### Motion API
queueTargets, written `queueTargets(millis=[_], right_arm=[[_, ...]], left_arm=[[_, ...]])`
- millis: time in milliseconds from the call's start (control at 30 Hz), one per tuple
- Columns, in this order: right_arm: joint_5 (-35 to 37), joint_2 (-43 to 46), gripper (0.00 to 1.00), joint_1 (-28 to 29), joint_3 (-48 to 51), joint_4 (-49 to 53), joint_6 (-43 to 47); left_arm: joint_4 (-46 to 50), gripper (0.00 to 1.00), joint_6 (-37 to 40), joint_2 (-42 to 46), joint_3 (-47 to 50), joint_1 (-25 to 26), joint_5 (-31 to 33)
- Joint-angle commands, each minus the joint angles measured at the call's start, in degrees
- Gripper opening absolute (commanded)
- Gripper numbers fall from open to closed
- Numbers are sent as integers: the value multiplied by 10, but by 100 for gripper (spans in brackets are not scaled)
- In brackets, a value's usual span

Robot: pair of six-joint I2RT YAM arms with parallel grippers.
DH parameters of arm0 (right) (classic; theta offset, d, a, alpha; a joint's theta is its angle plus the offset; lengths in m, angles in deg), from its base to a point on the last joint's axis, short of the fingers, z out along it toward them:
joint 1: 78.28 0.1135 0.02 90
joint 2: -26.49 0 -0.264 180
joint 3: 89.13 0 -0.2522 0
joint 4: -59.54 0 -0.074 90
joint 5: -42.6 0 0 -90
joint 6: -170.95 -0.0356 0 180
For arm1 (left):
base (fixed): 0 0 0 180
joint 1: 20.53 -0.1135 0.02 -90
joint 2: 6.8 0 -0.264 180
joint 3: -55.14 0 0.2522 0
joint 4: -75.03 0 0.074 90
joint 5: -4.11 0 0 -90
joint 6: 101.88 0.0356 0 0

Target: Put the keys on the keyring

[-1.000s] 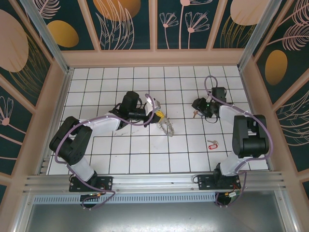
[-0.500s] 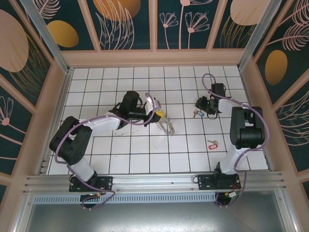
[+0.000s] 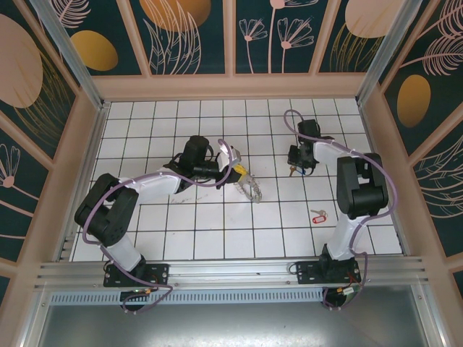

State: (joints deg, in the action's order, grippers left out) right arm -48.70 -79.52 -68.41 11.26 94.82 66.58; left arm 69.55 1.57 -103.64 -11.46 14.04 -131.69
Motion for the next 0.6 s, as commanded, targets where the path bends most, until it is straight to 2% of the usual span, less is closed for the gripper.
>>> queueTargets(millis=[0,400,567], right_arm=[[19,-12,28,7,-22,33,11],[39,-5,17,11,-24,41,9],[40,-7,17,11,-24,45,8]], left_arm=[[-11,0,10,-2,-17,4,-10],[-12,0,9,-2,-16,4,-9],[-12,0,8,-4,-17,4,-11]])
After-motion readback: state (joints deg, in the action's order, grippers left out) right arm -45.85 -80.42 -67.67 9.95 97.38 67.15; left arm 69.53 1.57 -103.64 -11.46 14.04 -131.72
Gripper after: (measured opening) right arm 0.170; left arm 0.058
